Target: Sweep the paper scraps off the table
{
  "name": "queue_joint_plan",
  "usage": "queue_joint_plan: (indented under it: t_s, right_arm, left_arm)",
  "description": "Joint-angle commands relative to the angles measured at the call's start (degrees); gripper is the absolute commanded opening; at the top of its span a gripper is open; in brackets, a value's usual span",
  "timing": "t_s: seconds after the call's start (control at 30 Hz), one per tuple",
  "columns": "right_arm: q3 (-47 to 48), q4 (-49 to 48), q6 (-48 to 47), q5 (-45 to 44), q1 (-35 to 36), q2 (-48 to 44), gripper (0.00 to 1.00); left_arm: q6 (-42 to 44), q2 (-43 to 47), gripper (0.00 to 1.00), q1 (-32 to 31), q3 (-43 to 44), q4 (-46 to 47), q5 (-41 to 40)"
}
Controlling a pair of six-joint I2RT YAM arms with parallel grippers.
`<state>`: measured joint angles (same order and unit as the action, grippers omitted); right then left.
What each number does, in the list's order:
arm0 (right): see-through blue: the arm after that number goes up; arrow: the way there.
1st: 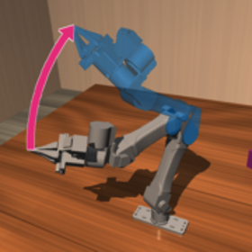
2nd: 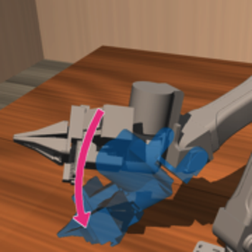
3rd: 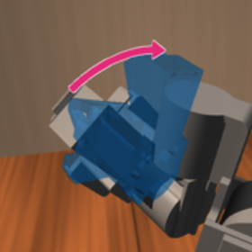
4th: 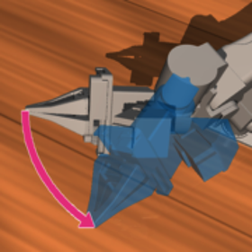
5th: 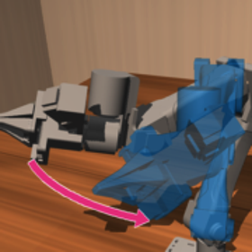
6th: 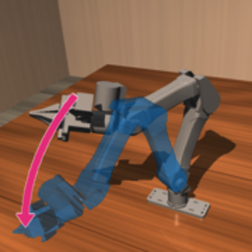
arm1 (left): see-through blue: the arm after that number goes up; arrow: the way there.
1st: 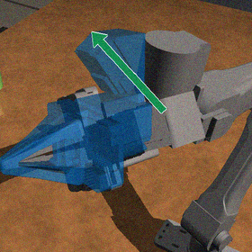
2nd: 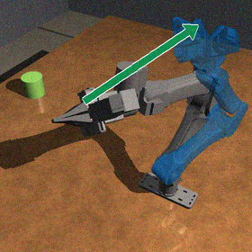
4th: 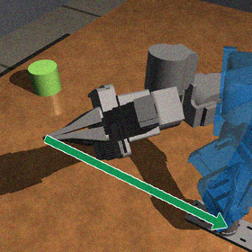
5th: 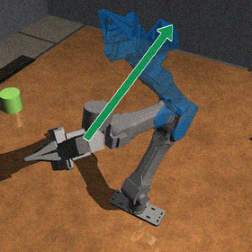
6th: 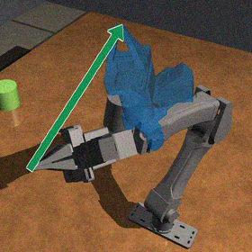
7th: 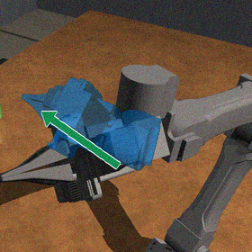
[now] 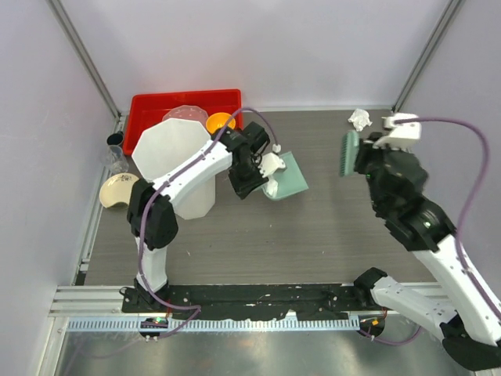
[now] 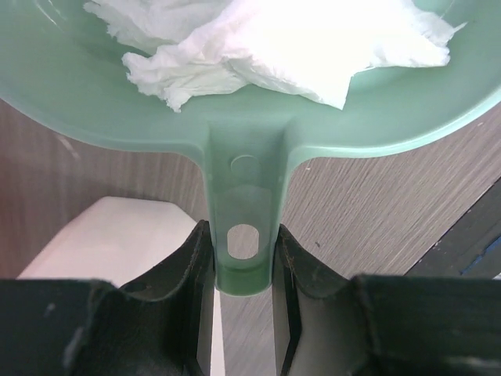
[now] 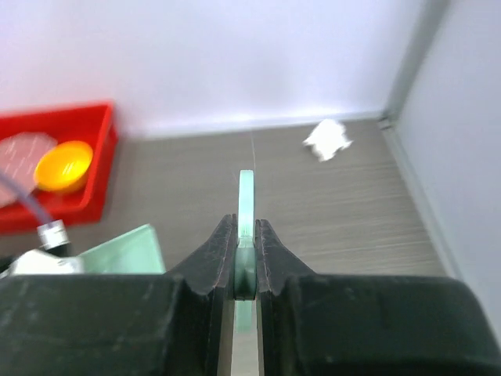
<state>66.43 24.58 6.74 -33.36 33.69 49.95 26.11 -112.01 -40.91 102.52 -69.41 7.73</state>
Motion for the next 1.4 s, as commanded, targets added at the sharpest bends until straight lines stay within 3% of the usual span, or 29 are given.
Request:
queue_joint_plan:
  t_s: [0.0, 0.17, 0.33, 0.4, 0.73, 0.8, 1.03, 1.27, 1.37]
  right_arm:
    - [4.58, 3.46, -6.47, -18.66, 0.06, -6.44, 0.01]
    - [1.77, 4.60, -8.41, -16.83, -0.03, -7.86, 0.01]
    - [-0.07, 5.75, -7.18, -13.75, 0.06, -5.05, 0.01]
    - [-0.60, 5.40, -6.92, -12.61, 0.06, -4.08, 0.01]
    - [-2.80, 3.64, -7.36, -9.70, 0.06, -2.76, 0.01]
    - [-2.98, 3.46, -7.27, -9.09, 0.06, -2.67, 0.01]
    - [-3.33, 3.28, -6.92, -7.94, 0.06, -2.93, 0.01]
    - [-3.42, 3.11, -6.83, -6.63, 0.14, -4.42, 0.01]
    - [-3.50, 3.11, -6.92, -6.36, 0.06, -4.51, 0.01]
  left_arm:
    - [-2.81, 6.44, 0.00, -0.14, 9.09, -4.15, 3.35]
    - [-5.01, 11.79, 0.00, -0.14, 18.58, -8.19, 1.25]
    - [-5.72, 16.46, 0.00, -0.14, 27.27, -12.94, -8.41]
    - [-3.97, 19.70, 0.00, -0.05, 27.56, -14.26, -15.76]
    - [6.30, 32.10, 0.00, 11.72, 17.12, -18.48, -35.57]
    - [8.94, 34.13, 0.00, 13.12, 12.48, -17.44, -42.68]
    - [31.87, 45.11, 0.00, 14.10, -12.24, 0.81, -62.47]
    - [50.77, 49.86, 0.00, 14.10, -16.12, 13.14, -69.07]
    - [63.07, 53.29, 0.00, 14.10, -22.43, 21.40, -69.16]
